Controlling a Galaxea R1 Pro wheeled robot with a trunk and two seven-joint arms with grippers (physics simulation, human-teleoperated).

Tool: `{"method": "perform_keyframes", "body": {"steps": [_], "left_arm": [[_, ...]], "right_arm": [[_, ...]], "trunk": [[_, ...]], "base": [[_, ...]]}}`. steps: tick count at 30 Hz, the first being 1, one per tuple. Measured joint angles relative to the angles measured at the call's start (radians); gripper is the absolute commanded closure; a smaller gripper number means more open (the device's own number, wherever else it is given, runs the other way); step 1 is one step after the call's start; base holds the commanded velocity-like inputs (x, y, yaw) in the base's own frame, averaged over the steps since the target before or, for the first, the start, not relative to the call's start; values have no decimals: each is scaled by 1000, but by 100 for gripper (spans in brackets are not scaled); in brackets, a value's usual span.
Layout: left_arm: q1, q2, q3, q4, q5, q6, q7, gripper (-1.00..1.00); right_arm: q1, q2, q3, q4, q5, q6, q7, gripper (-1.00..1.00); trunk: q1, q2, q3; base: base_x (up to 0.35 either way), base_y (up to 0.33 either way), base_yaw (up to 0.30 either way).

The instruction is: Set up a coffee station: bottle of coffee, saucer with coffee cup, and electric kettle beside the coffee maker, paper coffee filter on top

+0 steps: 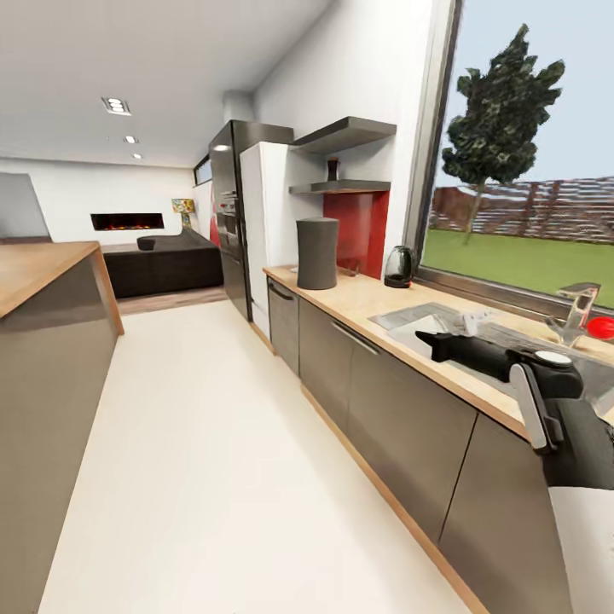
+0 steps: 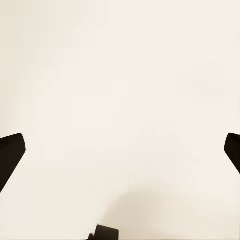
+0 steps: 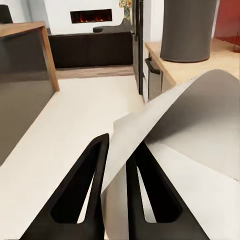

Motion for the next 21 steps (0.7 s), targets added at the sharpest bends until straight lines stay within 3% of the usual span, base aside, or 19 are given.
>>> {"method": "perform_keyframes", "body": {"steps": [7, 14, 17, 21], "left_arm": [[0, 1, 8, -1, 0, 0, 0, -100], [0, 0, 9, 0, 0, 0, 1, -100], [0, 0, 9, 1, -1, 0, 1, -100], [0, 0, 9, 2, -1, 1, 1, -100]], "right_arm": [[36, 24, 1, 6, -8, 0, 1, 100], [78, 29, 2, 4, -11, 0, 1, 100], [82, 69, 2, 6, -11, 0, 1, 100], [83, 87, 2, 6, -11, -1, 9, 100]], "trunk": [[0, 0, 0], [0, 0, 0], [0, 0, 0], [-1, 0, 0]], "base": [[0, 0, 270], [70, 49, 267], [229, 196, 126], [255, 223, 23]]}}
